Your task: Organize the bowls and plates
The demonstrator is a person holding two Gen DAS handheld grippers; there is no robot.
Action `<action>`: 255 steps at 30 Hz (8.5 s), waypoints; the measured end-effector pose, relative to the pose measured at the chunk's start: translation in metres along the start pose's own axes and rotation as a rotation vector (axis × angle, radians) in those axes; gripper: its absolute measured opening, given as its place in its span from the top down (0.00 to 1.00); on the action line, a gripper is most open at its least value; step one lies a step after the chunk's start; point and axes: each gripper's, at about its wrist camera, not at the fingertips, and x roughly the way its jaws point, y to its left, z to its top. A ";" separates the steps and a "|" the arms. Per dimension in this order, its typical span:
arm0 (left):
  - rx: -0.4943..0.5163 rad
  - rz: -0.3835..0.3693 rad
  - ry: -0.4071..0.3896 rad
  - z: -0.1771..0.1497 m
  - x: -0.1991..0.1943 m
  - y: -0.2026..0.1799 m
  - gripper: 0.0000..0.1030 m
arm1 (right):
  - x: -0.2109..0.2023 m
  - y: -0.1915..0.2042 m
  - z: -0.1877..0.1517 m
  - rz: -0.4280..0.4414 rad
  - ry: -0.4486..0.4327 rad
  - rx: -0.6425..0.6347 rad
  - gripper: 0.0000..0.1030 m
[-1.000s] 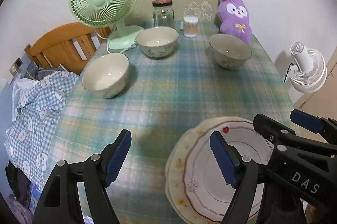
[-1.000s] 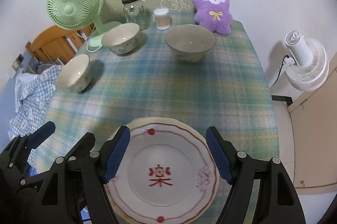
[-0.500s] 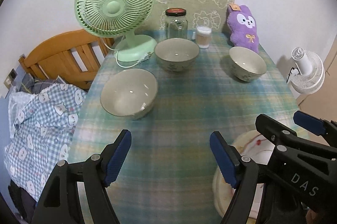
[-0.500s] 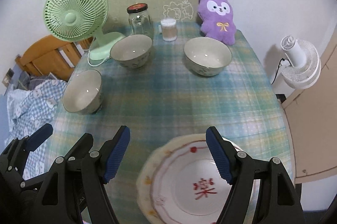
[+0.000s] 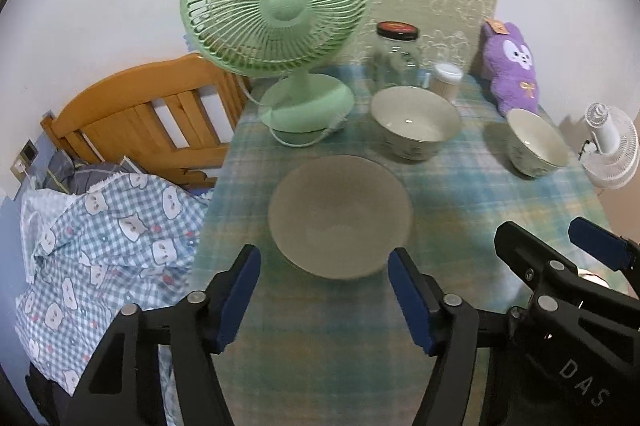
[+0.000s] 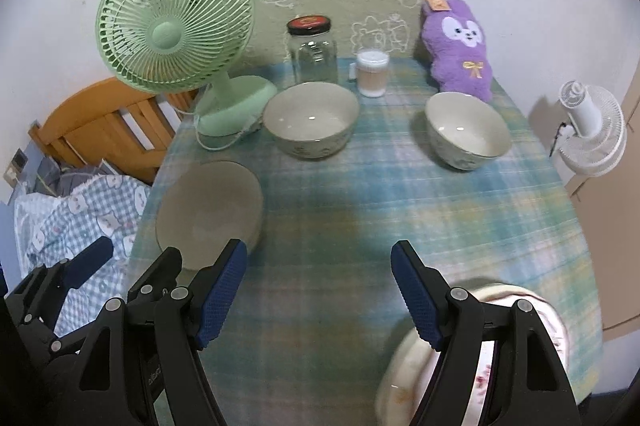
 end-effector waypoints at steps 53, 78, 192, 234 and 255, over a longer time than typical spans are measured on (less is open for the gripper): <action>0.058 -0.044 0.112 -0.008 0.056 0.017 0.85 | 0.060 0.030 -0.006 -0.054 0.157 0.020 0.86; 0.044 -0.064 0.190 -0.101 0.005 -0.029 0.85 | 0.002 -0.022 -0.109 -0.066 0.216 0.037 0.86; 0.059 -0.015 0.117 0.104 0.119 -0.257 0.85 | 0.100 -0.248 0.111 -0.069 0.083 0.052 0.85; 0.067 -0.046 0.017 -0.022 -0.048 -0.069 0.84 | -0.071 -0.052 -0.033 -0.095 -0.010 0.067 0.85; 0.053 -0.051 0.135 -0.085 -0.015 -0.033 0.83 | -0.032 -0.015 -0.097 -0.091 0.109 0.065 0.85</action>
